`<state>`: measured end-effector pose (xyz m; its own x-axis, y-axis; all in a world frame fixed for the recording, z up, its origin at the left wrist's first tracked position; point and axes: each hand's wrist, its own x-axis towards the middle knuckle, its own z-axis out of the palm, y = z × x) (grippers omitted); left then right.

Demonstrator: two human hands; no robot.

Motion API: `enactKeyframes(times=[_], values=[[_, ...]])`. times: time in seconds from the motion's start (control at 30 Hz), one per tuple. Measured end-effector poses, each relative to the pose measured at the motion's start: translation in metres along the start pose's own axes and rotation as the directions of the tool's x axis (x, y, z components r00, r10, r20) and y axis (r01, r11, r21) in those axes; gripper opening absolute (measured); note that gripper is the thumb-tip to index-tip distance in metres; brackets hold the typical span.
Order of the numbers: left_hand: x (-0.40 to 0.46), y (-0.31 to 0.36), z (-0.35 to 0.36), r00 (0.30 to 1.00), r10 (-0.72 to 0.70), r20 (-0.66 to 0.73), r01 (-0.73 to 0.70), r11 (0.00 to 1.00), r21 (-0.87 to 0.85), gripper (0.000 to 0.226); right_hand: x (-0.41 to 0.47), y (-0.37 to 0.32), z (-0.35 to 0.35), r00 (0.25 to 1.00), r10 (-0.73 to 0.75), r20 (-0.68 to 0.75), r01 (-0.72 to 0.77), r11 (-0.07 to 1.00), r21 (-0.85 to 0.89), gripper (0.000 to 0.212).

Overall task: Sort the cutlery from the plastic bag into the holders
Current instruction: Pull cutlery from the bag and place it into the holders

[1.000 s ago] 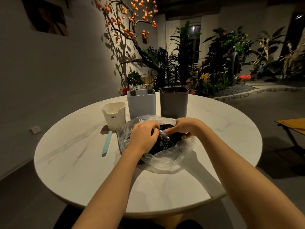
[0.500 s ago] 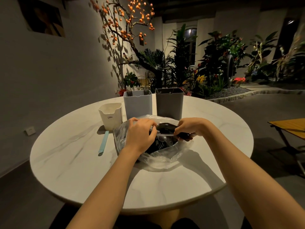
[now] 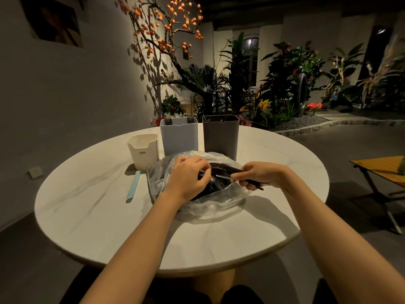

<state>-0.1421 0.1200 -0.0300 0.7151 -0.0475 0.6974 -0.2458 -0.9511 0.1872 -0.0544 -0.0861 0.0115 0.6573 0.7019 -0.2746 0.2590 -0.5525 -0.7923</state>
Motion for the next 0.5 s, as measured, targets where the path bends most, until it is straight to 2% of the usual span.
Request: enactKeyframes(times=[0.1,0.23,0.33,0.5], values=[[0.0019,-0.0016,0.0020,0.996,-0.086,-0.026,0.084,0.993,-0.080,0.028,-0.0019,0.0024,0.0021,1.000,-0.014,0.018,0.015,0.999,-0.033,0.024],[0.0051,-0.0038,0.0050,0.974,-0.218,-0.054,0.212,0.971,-0.107,0.023,-0.0015,0.0014,0.0048,0.999,-0.027,0.034,0.030,0.996,-0.088,0.023],[0.0069,-0.0045,0.0030,0.948,-0.313,-0.061,0.301,0.941,-0.157,0.028,-0.0039,0.0022,0.0044,0.995,-0.059,0.084,0.065,0.996,-0.069,0.021],[0.0092,0.0002,-0.0031,0.921,-0.385,-0.060,0.364,0.905,-0.220,0.034,-0.0068,0.0093,0.0013,0.987,-0.131,0.097,0.132,0.991,-0.004,0.022]])
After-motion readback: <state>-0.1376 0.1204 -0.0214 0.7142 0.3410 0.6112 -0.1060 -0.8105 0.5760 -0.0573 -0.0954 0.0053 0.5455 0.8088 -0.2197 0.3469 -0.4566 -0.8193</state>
